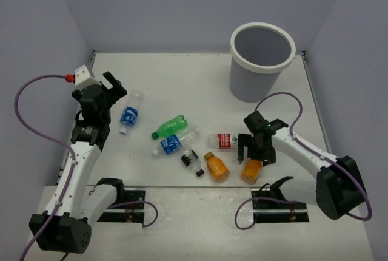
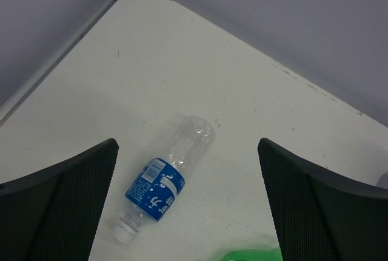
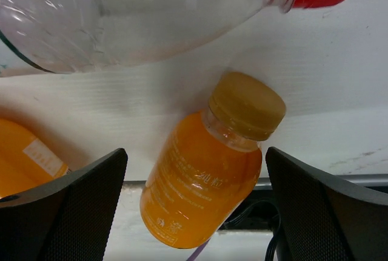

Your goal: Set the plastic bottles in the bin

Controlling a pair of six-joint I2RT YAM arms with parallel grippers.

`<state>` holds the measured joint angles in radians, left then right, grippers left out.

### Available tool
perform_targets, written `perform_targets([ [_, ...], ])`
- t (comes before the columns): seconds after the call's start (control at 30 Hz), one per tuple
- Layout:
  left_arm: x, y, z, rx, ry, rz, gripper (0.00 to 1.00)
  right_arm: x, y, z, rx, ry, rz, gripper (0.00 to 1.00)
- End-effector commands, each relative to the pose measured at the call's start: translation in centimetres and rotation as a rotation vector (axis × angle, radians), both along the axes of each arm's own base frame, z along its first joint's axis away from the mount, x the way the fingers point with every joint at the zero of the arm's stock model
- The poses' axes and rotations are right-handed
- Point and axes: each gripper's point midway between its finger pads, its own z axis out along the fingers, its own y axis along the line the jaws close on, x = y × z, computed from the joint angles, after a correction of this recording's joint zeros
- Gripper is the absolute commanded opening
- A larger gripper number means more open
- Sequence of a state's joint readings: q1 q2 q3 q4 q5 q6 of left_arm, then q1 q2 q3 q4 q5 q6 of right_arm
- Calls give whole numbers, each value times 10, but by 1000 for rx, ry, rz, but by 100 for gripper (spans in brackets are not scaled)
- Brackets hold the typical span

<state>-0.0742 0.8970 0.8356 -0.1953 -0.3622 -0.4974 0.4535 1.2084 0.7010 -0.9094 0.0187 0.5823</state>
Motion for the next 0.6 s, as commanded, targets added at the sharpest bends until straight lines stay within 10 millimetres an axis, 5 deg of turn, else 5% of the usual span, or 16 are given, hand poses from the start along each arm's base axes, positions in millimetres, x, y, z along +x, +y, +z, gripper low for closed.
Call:
perform_targets([
  [0.0,-1,11,9,1,-48,62,100,-14,2,-3,-74,59,-18,99],
  [0.2,-7,15,12,-1,-56,86,100,-27,10,-9,-34,85,-106,89],
  [0.3,-8,16,14,-5,-65,91,100,-26,15,-11,6,65,-130,71],
  [0.43,-9,14,12,-4,-57,83,100,-21,18,3,35,21,-123,31],
  [0.57,-9,13,10,-9,-47,75,100,-13,20,38,83,-71,-94,18],
])
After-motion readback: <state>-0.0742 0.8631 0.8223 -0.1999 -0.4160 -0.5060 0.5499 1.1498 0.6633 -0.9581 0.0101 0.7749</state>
